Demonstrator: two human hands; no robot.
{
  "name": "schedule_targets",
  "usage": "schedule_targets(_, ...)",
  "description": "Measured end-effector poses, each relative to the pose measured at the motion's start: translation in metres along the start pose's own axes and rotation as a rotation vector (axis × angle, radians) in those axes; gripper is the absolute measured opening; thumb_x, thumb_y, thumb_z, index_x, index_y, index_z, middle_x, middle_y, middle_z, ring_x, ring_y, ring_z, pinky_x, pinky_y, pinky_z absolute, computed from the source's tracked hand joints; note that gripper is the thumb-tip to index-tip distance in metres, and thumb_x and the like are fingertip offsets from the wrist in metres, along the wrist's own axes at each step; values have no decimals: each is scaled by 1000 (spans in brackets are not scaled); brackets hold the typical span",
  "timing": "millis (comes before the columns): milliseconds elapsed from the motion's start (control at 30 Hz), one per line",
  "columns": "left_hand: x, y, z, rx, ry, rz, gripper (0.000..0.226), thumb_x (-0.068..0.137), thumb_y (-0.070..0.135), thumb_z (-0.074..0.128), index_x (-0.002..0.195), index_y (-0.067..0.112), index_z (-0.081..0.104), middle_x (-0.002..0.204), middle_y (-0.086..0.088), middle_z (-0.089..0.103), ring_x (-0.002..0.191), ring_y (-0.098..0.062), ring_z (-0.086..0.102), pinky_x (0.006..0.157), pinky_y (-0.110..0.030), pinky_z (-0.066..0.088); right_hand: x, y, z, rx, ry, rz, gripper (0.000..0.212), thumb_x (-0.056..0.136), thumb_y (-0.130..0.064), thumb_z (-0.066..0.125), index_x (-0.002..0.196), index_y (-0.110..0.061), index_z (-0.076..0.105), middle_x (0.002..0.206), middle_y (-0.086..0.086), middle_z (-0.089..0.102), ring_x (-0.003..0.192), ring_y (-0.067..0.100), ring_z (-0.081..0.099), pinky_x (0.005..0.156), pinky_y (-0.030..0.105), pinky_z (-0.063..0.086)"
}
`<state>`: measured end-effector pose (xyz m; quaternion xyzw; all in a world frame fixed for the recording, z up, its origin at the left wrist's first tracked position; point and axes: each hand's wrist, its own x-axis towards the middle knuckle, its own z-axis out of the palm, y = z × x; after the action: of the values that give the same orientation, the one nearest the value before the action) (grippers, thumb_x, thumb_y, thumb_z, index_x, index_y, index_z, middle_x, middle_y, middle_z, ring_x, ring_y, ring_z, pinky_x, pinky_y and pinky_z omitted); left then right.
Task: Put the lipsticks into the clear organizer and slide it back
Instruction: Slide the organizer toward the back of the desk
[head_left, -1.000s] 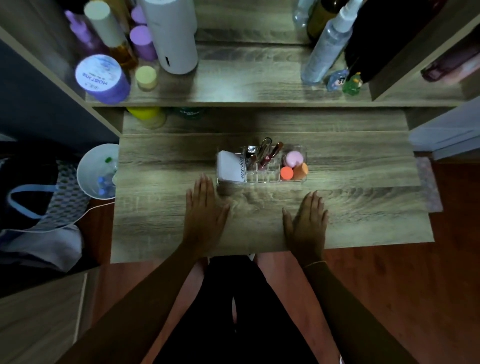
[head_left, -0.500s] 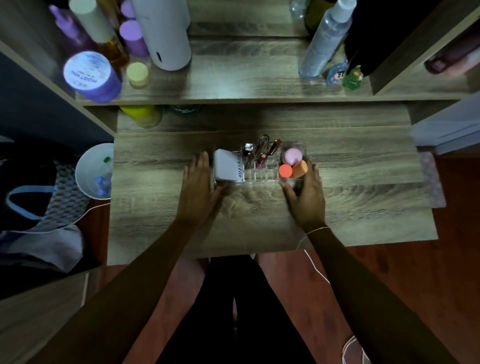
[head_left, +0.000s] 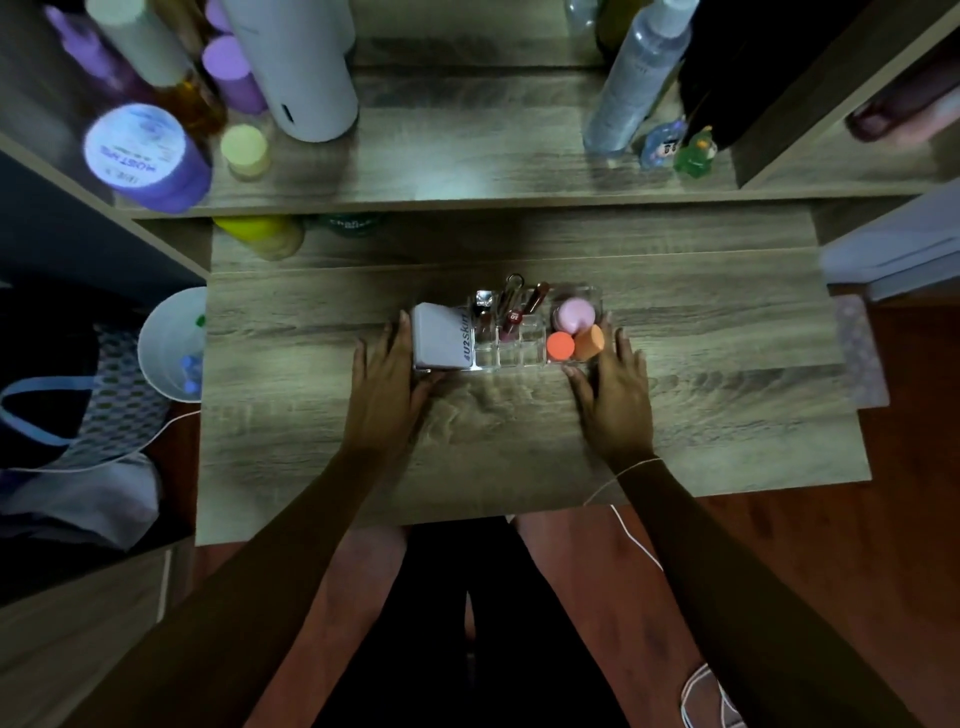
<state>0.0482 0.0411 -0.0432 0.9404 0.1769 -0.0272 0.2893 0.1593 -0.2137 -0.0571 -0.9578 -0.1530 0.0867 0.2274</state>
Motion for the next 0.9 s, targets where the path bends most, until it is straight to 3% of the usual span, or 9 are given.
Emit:
schedule_targets(200,5,16,5,5,12,16,88,86,70,15,148,9,7,155,-15,24,143,-25,20,118,-53,7,-1,9,-9,26,36,17,70,95,-53,35,151,-13,21,157,11,31,146,31,24,121,47,16)
schedule_targets(400,13,42,21,-3,-1,34,83,88,65,20,148,9,11,154,-16,25,142,-28,23,117,-55,9,3,33,-23,0,59,56,68,97,-46,44,151,-12,22,155,16,33,146,31,23,121,49,18)
schedule_targets(600,24,76,40,-23,7,68,83,88,67,16,147,8,15,151,-19,32,137,-31,31,115,-57,13,6,66,-38,-19,90,89,62,98,-44,39,147,-8,30,153,15,38,146,31,25,120,48,18)
schedule_targets(800,39,109,68,-69,20,89,77,92,48,45,149,17,4,150,-14,36,137,-29,33,114,-50,5,3,94,-49,-99,149,135,51,101,-26,40,145,-1,33,154,19,34,145,33,26,120,50,19)
schedule_targets(900,44,127,81,-58,29,108,78,92,41,52,149,20,2,151,-12,36,136,-28,33,115,-52,7,1,107,-55,-83,182,180,51,101,-24,39,145,1,33,154,20,34,144,35,28,119,53,20)
